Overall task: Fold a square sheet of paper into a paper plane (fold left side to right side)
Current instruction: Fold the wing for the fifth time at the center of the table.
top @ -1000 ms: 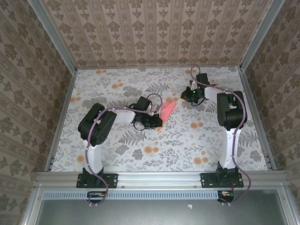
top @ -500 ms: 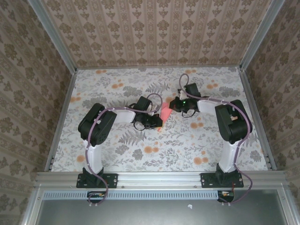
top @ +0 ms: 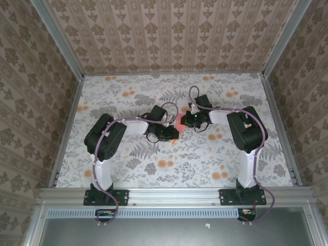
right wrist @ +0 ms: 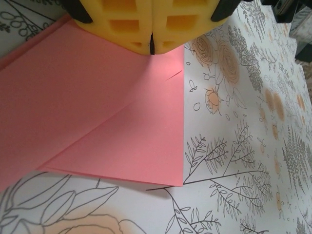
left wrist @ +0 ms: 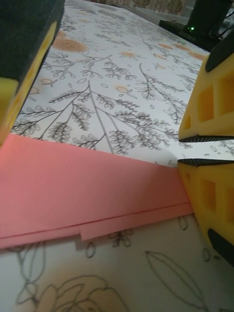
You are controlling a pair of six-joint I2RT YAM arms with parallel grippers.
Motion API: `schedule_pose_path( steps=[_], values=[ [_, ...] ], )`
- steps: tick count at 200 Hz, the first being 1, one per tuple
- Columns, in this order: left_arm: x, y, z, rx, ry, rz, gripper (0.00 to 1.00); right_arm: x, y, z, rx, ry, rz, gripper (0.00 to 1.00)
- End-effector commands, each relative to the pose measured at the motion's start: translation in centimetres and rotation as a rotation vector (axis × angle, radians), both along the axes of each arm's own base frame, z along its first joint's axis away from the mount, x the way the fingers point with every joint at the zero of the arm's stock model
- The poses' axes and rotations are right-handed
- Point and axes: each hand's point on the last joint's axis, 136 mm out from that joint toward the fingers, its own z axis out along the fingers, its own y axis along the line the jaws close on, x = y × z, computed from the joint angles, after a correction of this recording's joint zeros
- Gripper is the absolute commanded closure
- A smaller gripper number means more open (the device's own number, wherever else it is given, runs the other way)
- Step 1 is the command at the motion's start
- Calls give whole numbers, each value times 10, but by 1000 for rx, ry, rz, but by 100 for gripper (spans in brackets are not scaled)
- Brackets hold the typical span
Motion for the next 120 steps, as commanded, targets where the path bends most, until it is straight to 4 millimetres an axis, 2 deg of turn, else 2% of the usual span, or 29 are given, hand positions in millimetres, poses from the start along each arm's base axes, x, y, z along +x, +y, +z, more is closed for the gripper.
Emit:
schedule_pose_path(
  steps=[1,17,51,88,120],
  values=[
    [-19,3,20,-20,36,-29,80,-10,-12,-27,-89,69,-11,98],
    [-22,1,30,-54,49,-29,81,-10,-12,-27,-90,68,-7,98],
    [-29,1,31,-82,86,-30,86,-11,-12,-26,-98,67,0,98],
    [-37,2,17,-74,133,-49,87,-12,-14,-29,-110,74,3,98],
    [-32,7,6,-32,121,-28,87,-13,-14,-30,-119,76,9,98]
  ],
)
